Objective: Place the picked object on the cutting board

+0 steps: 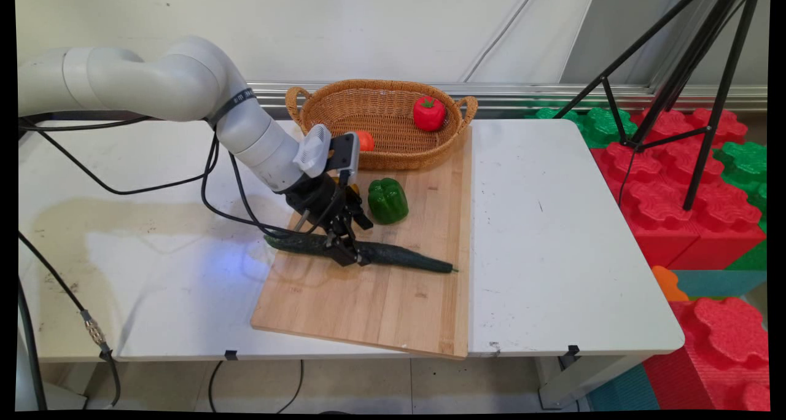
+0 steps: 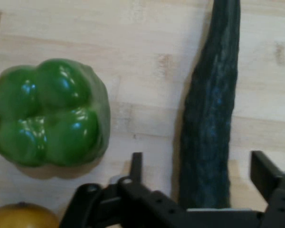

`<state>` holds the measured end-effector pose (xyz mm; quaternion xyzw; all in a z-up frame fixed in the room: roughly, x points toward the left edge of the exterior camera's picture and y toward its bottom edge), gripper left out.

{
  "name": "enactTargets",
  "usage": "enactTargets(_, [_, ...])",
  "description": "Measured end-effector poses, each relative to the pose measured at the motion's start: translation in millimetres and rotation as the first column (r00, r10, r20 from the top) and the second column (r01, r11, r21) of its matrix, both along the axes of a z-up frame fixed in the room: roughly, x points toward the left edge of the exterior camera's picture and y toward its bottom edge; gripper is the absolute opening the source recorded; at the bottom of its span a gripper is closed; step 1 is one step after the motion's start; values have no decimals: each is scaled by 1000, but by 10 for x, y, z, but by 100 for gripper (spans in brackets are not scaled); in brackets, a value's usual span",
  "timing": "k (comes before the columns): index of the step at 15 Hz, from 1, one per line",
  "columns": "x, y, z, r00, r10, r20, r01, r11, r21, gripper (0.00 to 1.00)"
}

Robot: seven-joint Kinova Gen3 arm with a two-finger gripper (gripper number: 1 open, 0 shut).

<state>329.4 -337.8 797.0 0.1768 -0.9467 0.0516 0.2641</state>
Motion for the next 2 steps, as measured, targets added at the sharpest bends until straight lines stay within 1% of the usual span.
enactTargets(2, [-20, -9, -8, 1000, -4, 1, 4, 1000, -6, 100])
